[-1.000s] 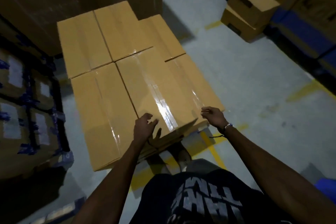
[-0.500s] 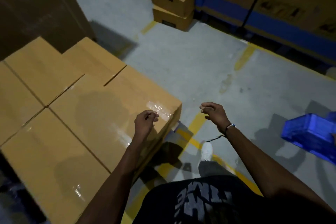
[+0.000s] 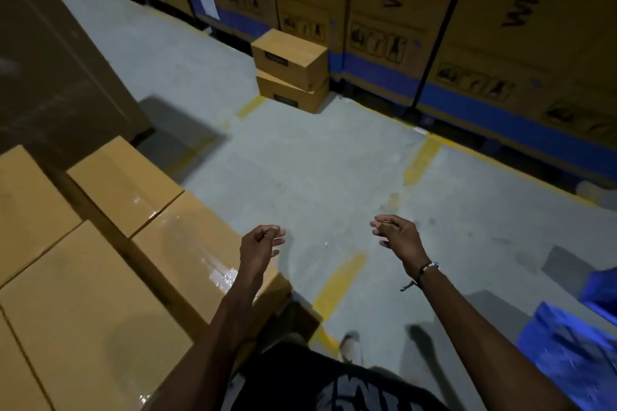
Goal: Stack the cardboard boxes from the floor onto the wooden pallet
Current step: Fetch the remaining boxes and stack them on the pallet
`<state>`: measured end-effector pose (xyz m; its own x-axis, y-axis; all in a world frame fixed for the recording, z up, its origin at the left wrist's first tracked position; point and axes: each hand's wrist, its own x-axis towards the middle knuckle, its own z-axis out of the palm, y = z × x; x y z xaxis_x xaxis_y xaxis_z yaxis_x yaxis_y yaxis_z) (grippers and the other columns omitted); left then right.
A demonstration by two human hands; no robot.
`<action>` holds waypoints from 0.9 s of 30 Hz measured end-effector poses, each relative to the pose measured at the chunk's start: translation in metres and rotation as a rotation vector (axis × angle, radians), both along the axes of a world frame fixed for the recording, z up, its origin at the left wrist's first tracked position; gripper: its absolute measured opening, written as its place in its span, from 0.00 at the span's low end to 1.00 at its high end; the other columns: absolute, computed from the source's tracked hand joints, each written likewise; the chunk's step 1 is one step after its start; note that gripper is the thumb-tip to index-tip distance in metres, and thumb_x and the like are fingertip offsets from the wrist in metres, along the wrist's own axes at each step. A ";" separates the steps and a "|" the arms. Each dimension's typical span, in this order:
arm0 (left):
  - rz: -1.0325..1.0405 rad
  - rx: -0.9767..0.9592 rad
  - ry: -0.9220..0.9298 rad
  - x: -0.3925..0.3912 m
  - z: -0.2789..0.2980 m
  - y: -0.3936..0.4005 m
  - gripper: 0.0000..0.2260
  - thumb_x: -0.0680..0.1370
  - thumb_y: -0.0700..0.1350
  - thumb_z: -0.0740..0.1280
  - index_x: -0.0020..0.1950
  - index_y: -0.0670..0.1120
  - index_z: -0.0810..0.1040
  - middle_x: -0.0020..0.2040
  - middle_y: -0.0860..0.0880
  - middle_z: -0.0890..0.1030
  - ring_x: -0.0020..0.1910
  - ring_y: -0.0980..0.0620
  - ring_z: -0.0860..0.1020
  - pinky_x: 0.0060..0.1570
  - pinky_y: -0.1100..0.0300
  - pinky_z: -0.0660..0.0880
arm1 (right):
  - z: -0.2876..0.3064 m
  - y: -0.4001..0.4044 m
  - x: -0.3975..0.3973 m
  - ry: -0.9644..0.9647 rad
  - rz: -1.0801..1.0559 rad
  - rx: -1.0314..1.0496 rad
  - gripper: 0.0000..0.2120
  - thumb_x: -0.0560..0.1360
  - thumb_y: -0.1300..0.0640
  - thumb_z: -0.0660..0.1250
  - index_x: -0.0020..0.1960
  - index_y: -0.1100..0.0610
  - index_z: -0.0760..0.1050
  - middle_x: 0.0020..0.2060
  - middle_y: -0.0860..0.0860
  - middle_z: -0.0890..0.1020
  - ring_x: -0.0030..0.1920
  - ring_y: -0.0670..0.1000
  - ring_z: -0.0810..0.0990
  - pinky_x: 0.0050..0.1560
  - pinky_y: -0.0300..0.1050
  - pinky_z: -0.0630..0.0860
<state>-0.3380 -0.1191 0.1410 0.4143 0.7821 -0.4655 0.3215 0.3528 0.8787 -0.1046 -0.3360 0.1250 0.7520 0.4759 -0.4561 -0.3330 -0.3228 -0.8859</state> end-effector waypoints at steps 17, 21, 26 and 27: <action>0.125 -0.022 0.013 0.214 -0.029 0.152 0.08 0.84 0.44 0.67 0.53 0.44 0.85 0.48 0.48 0.88 0.51 0.46 0.86 0.50 0.53 0.78 | -0.004 0.172 0.241 -0.018 0.088 -0.003 0.07 0.81 0.61 0.68 0.57 0.58 0.82 0.49 0.51 0.88 0.53 0.54 0.86 0.51 0.48 0.79; 0.149 -0.023 -0.011 0.284 -0.017 0.218 0.08 0.84 0.42 0.66 0.54 0.42 0.84 0.49 0.47 0.88 0.52 0.45 0.86 0.47 0.55 0.78 | 0.011 0.233 0.315 -0.047 0.100 -0.016 0.07 0.81 0.61 0.67 0.57 0.57 0.82 0.49 0.51 0.88 0.53 0.54 0.86 0.51 0.48 0.79; 0.158 0.000 -0.026 0.365 0.005 0.299 0.08 0.84 0.43 0.67 0.53 0.42 0.84 0.48 0.47 0.88 0.51 0.47 0.86 0.48 0.55 0.78 | 0.023 0.303 0.390 -0.055 0.113 0.000 0.07 0.81 0.61 0.66 0.57 0.57 0.82 0.49 0.50 0.88 0.53 0.54 0.86 0.52 0.49 0.80; 0.161 0.002 -0.028 0.378 0.008 0.312 0.08 0.84 0.43 0.67 0.53 0.42 0.84 0.48 0.47 0.88 0.51 0.47 0.86 0.48 0.54 0.78 | 0.024 0.314 0.402 -0.053 0.113 -0.001 0.08 0.81 0.61 0.66 0.57 0.57 0.82 0.49 0.50 0.88 0.53 0.54 0.86 0.53 0.49 0.80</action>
<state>0.0400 0.1925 0.1493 0.2961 0.8404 -0.4540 0.2365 0.3959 0.8873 0.2977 -0.0216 0.1490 0.7165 0.5586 -0.4178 -0.2472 -0.3568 -0.9009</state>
